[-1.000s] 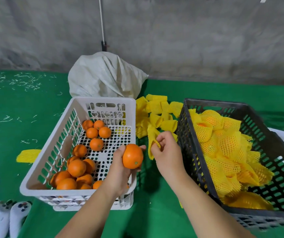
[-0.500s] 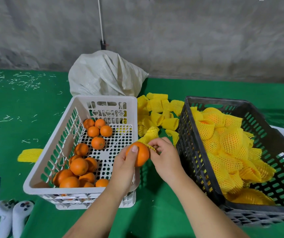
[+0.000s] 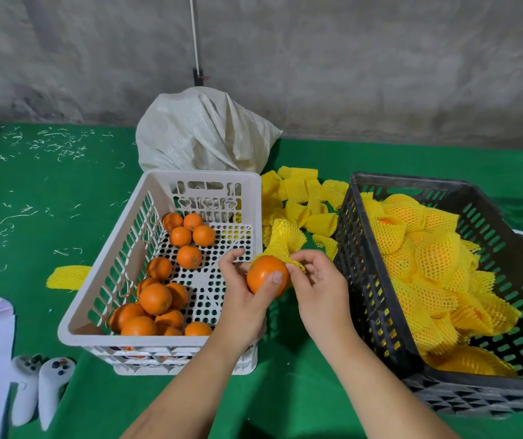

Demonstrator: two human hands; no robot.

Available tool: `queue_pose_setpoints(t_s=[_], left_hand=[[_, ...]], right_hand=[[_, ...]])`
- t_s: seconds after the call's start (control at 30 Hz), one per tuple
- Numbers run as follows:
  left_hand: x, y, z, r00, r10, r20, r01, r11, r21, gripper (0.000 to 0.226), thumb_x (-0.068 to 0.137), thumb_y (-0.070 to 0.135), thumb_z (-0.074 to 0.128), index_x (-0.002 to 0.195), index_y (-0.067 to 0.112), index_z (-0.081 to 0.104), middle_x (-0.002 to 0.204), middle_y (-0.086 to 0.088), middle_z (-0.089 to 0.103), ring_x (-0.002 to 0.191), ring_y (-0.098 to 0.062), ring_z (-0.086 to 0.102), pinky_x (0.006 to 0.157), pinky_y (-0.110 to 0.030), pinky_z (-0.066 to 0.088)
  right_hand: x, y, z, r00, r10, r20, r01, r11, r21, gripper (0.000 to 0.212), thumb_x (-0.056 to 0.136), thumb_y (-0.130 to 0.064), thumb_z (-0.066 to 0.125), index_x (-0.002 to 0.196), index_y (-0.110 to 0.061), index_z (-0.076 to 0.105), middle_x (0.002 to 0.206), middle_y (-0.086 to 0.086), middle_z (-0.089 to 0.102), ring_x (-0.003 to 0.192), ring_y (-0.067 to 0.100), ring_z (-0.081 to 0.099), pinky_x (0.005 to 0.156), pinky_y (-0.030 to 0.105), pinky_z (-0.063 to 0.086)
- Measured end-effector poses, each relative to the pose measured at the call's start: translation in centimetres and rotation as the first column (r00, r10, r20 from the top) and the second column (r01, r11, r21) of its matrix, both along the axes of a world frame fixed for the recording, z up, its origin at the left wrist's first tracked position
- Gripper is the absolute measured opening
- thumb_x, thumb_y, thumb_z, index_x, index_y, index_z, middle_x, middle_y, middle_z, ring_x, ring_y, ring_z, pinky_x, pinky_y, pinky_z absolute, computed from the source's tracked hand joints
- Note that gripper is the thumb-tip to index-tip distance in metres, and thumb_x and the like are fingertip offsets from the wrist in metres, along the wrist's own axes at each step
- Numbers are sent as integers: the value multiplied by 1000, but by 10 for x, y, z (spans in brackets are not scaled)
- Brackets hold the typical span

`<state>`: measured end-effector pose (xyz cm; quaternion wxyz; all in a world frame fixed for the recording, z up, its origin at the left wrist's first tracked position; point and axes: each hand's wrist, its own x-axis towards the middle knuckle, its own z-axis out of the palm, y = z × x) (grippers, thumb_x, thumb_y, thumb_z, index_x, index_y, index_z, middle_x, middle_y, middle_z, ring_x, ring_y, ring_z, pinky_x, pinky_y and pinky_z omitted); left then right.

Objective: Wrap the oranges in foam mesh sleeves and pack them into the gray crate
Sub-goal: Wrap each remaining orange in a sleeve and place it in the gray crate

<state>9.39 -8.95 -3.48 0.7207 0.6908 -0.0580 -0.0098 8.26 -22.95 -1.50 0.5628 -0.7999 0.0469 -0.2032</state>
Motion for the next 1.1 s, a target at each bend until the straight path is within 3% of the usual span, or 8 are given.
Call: queue_pose_setpoints(t_s=[0.13, 0.27, 0.4, 0.5, 0.63, 0.8, 0.93, 1.1], left_hand=[[2, -3, -4, 999, 24, 31, -23, 999, -48, 61, 87, 58, 69, 138, 28, 50, 130, -12, 59, 113, -18, 66, 99, -38, 56], [1, -3, -3, 997, 68, 27, -64, 993, -101, 41, 97, 47, 57, 131, 27, 48, 120, -12, 59, 100, -6, 64, 89, -24, 53], [-3, -3, -3, 980, -194, 53, 189, 979, 79, 62, 93, 56, 61, 143, 46, 26, 143, -6, 41, 130, -16, 54, 107, -33, 48], [-2, -7, -6, 974, -211, 87, 201, 973, 111, 82, 86, 44, 73, 152, 41, 24, 151, -5, 37, 137, -20, 53, 112, -38, 49], [-1, -6, -10, 992, -86, 90, 88, 996, -22, 77, 81, 35, 88, 141, 36, 40, 119, 10, 63, 105, -16, 69, 88, -30, 58], [1, -5, -16, 996, -7, 93, 15, 996, -85, 67, 81, 33, 90, 126, 33, 41, 83, 5, 65, 72, -12, 60, 64, -21, 50], [0, -6, -13, 992, -67, 107, 75, 994, -76, 61, 81, 41, 89, 119, 27, 44, 84, 8, 65, 73, -8, 59, 64, -20, 50], [1, -3, -8, 997, -56, 50, 61, 992, -110, 69, 81, 61, 83, 131, 44, 38, 112, 4, 71, 98, -17, 72, 83, -28, 59]], right_hand=[[-3, 1, 7, 991, 24, 128, 1, 982, -191, 13, 95, -14, 71, 104, -24, 69, 100, -18, 62, 94, 7, 64, 80, 25, 54], [-8, 13, 8, 967, 72, 246, 15, 943, -334, 12, 95, -11, 71, 106, -14, 70, 103, -7, 60, 92, 4, 59, 77, 21, 51], [-4, 10, 19, 980, -1, 201, 60, 955, -290, 14, 97, -12, 67, 110, -16, 67, 107, -11, 53, 96, 2, 55, 82, 9, 42], [4, -4, 33, 990, 69, 126, -20, 934, -356, 13, 98, -15, 67, 110, -17, 70, 107, -10, 55, 98, 10, 57, 85, 17, 45], [4, -11, 45, 971, 213, 111, -123, 837, -533, 14, 99, -15, 66, 111, -14, 71, 108, -1, 58, 99, 18, 58, 84, 33, 51], [-7, -11, 44, 923, 342, 175, -149, 739, -657, 16, 96, -15, 69, 111, -9, 71, 104, 3, 59, 100, 20, 56, 84, 33, 49], [-8, -9, 38, 931, 315, 184, -134, 764, -632, 23, 95, -23, 69, 116, -14, 68, 111, -3, 54, 107, 16, 52, 90, 27, 46], [-5, -19, 28, 944, 317, -92, -329, 882, -337, 50, 100, -52, 54, 144, -29, 55, 134, -18, 47, 126, 5, 52, 105, 33, 50]])
